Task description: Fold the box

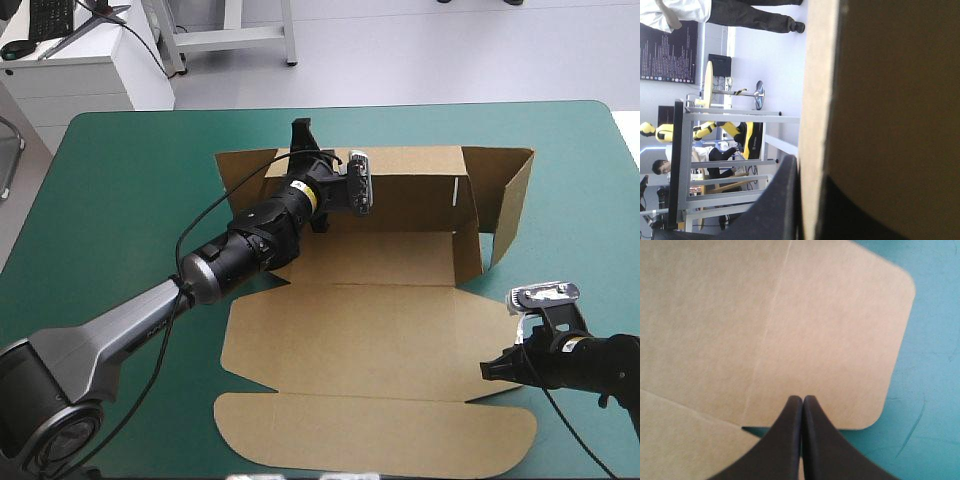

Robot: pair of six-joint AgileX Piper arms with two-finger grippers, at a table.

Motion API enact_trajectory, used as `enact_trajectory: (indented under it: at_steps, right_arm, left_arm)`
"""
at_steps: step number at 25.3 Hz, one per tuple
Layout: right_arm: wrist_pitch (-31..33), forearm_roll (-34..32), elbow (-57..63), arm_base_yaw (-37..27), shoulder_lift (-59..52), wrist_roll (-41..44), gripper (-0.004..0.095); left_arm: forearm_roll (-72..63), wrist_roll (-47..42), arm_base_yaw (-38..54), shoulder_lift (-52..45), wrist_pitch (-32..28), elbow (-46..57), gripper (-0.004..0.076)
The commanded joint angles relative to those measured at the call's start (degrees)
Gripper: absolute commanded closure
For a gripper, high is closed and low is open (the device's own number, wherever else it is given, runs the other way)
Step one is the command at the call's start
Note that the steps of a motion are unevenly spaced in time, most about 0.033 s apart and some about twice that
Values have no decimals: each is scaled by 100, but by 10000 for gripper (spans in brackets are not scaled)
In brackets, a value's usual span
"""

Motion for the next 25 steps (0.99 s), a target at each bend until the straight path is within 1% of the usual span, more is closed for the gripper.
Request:
enact_trajectory:
  at_steps: [1,5,9,13,16,20,25]
  right_arm:
    - [-128,99,-142,8,-55,-10,928]
    - [-128,99,-153,8,-55,32,927]
    - [-128,99,-153,8,-55,32,928]
    - [-185,99,-153,8,-55,32,928]
    - [-262,99,-181,8,-55,48,926]
    - [-262,100,-525,8,-55,70,927]
    - [-184,73,-1123,8,-55,70,926]
  left_arm:
    - [420,-462,-32,-258,-135,-197,734]
    - [605,-462,-41,-115,-50,-186,734]
    - [1222,-522,-41,201,128,-186,734]
    - [1675,-1109,-55,297,142,-186,734]
    - [2322,-1617,-111,382,343,-174,734]
    - [3050,-2106,-218,457,504,-78,734]
    - [3078,-2154,-273,484,504,67,734]
